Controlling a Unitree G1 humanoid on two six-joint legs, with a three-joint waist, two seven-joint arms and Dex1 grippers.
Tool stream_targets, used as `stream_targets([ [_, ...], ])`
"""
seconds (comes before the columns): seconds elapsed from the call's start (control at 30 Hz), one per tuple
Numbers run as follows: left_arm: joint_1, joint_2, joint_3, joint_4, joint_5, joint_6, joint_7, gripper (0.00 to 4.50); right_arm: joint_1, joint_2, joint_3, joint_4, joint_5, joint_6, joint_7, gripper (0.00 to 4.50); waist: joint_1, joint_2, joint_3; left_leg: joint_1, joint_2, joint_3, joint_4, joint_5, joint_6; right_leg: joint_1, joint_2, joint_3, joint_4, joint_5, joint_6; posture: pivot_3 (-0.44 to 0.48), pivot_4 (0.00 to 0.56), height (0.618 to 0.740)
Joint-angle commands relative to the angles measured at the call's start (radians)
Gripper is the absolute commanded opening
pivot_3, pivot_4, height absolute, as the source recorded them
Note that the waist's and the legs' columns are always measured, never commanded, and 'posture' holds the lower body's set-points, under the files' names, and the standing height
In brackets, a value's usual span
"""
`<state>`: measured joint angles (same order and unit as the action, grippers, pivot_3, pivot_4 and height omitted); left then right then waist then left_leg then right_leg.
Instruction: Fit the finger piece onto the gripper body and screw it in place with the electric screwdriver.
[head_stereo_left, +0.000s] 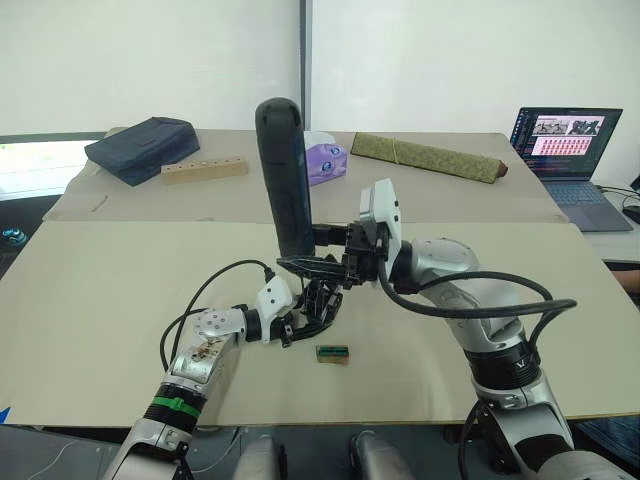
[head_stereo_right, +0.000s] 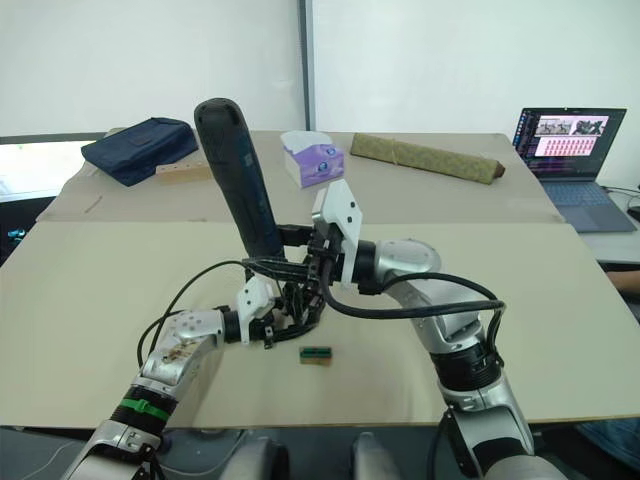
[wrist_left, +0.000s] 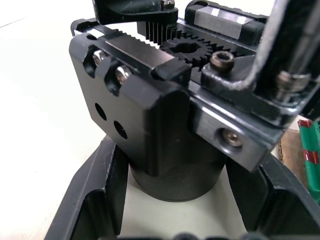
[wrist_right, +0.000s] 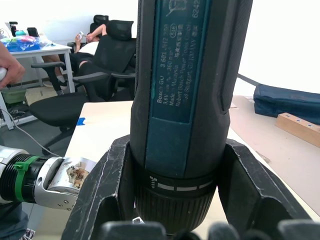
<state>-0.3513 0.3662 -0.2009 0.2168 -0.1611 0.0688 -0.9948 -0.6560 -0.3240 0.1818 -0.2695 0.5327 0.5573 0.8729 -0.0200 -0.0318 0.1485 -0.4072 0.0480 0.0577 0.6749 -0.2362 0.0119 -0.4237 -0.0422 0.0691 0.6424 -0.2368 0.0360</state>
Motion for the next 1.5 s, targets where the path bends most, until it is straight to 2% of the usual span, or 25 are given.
stream_targets([
  [0.03,0.022,0.01,-0.028,0.02,0.011,0.026,-0.019,2.29,-0.002,0.002,-0.018,-0.02,0.001,-0.038,0.003,1.92,0.0,0.0,0.0,0.0,0.0,0.0,0.0,0.0,0.0,0.0,0.0,0.0,0.0,0.0,0.0,0.0,0.15,0.74],
  [0.6,0.022,0.015,-0.032,0.02,0.01,0.028,-0.024,2.29,0.061,0.009,0.011,0.008,-0.017,-0.077,0.009,1.92,0.0,0.0,0.0,0.001,0.0,0.0,0.0,0.0,0.0,0.0,0.0,0.0,0.0,0.0,0.0,0.0,0.15,0.74],
  [1.13,0.027,0.018,-0.029,0.014,0.005,0.032,-0.022,2.29,0.1,0.001,0.083,0.082,-0.09,-0.124,-0.001,1.92,-0.002,0.0,-0.006,0.003,0.0,0.001,-0.002,0.0,0.0,0.002,0.0,0.0,0.0,0.0,-0.001,0.0,0.15,0.74],
  [1.5,0.021,0.016,-0.028,0.017,0.004,0.037,-0.023,2.29,0.134,0.0,0.083,0.153,-0.092,-0.134,0.007,1.92,-0.002,0.001,-0.015,0.008,0.0,0.001,-0.006,0.0,0.0,0.004,0.0,0.0,0.0,-0.002,-0.002,0.0,0.15,0.74],
])
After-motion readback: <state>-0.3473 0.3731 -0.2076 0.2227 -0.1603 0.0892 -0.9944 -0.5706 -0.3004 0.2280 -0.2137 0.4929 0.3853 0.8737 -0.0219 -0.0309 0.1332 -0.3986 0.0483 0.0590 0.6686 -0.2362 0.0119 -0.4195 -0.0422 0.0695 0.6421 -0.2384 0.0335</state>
